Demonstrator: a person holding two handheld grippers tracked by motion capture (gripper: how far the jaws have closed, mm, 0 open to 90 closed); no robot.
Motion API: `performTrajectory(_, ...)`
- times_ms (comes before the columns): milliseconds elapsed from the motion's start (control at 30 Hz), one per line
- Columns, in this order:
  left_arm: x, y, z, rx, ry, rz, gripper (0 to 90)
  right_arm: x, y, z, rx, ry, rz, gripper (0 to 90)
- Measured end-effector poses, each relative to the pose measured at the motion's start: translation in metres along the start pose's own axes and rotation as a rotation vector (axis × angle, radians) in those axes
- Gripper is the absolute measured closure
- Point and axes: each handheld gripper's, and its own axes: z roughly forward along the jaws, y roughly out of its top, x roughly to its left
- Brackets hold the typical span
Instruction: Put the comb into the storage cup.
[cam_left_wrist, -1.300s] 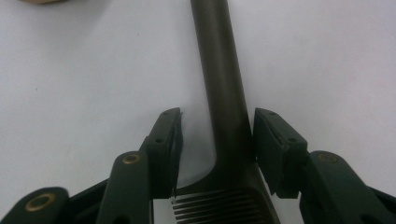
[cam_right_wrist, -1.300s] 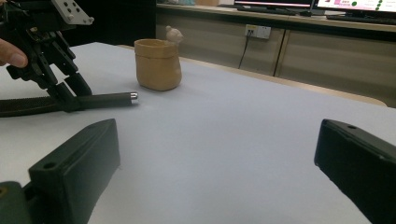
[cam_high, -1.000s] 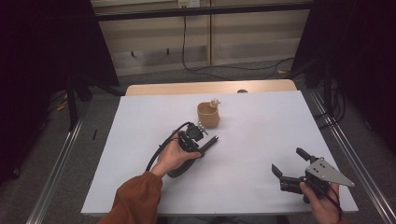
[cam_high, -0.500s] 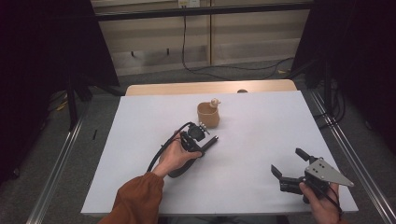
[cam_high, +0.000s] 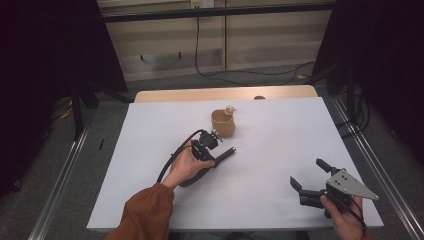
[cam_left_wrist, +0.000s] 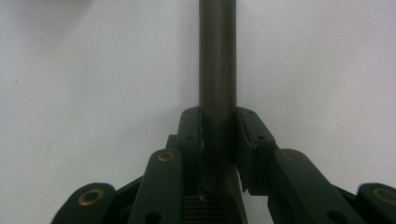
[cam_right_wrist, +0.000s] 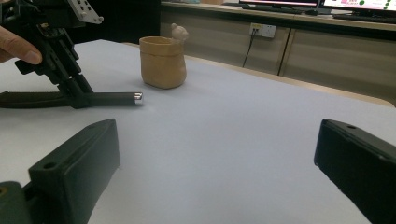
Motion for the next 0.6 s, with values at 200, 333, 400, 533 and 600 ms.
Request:
performTrajectory(200,0.002,-0.001,-0.001,-0.005,-0.006,0.001,73.1,0.0,0.0,0.0,0.002,-0.002,0.0,0.0)
performTrajectory(333,0.005,-0.003,-0.003,-0.022,0.001,-0.021,73.1,0.0,0.0,0.0,0.0,0.001,0.001,0.0)
performTrajectory(400,0.007,-0.004,-0.005,-0.039,-0.001,-0.031,73.1,0.0,0.0,0.0,0.001,-0.001,0.0,0.0)
performTrajectory(533,0.01,-0.006,-0.01,-0.067,0.009,-0.037,73.1,0.0,0.0,0.0,0.001,0.0,-0.001,0.0)
performTrajectory(600,0.011,-0.007,-0.012,-0.082,0.009,-0.046,73.1,0.0,0.0,0.0,0.001,-0.001,0.0,0.0)
